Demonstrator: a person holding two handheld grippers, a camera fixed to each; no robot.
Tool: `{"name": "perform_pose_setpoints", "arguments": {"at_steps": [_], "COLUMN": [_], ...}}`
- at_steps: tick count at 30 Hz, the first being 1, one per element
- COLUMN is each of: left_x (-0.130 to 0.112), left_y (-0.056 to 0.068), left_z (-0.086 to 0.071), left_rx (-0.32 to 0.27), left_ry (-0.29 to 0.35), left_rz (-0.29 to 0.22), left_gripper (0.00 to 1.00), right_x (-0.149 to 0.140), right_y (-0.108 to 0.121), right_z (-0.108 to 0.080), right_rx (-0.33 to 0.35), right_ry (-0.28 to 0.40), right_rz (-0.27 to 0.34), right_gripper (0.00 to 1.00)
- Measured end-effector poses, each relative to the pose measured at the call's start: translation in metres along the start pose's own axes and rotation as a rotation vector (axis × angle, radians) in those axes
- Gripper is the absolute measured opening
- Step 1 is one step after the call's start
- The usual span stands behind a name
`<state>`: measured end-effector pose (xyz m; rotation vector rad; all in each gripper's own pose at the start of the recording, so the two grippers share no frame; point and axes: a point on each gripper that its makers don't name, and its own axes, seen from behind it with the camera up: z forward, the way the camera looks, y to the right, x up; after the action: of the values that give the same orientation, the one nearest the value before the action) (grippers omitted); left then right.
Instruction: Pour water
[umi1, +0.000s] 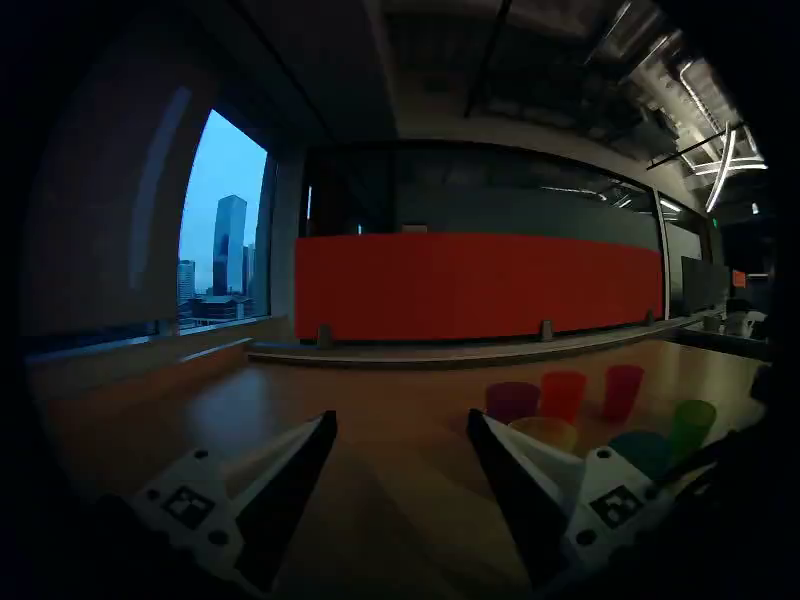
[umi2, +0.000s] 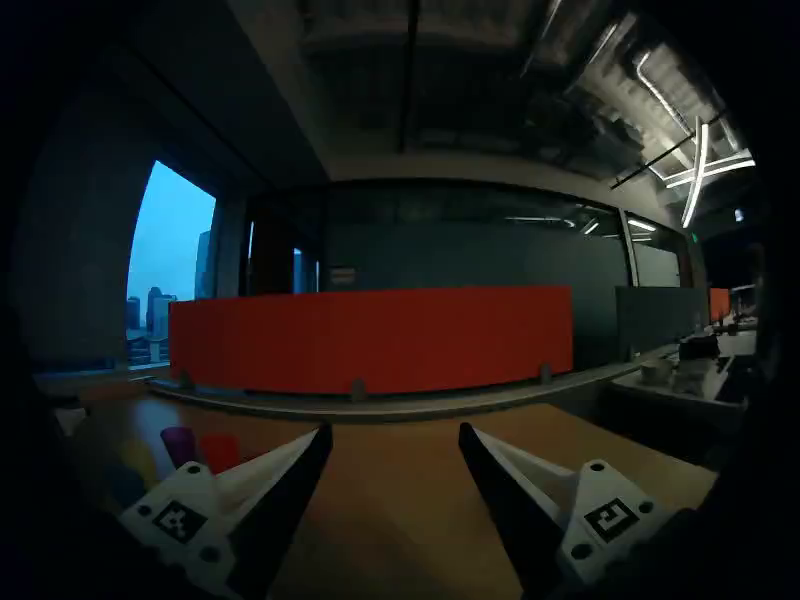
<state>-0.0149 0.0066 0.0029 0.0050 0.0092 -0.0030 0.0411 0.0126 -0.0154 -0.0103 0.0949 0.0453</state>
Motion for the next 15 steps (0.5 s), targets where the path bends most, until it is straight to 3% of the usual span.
{"name": "perform_pose_setpoints", "arguments": {"at_steps": [11,15], "left_x": [0.0,0.0], "left_y": [0.0,0.0], "left_z": [0.0,0.0], "left_rx": [0.0,0.0], "left_ry": [0.0,0.0], "left_rz": [0.0,0.0], "left_gripper": [0.97,0.97], "right_x": [-0.036,-0.046], "right_y": [-0.006,-0.007], "right_z": [0.015,0.017], "right_rx": [0.019,0.029], "right_ry": [-0.025,-0.037], "right_rz": [0.065,0.064], "right_gripper": [0.98,0.98]}}
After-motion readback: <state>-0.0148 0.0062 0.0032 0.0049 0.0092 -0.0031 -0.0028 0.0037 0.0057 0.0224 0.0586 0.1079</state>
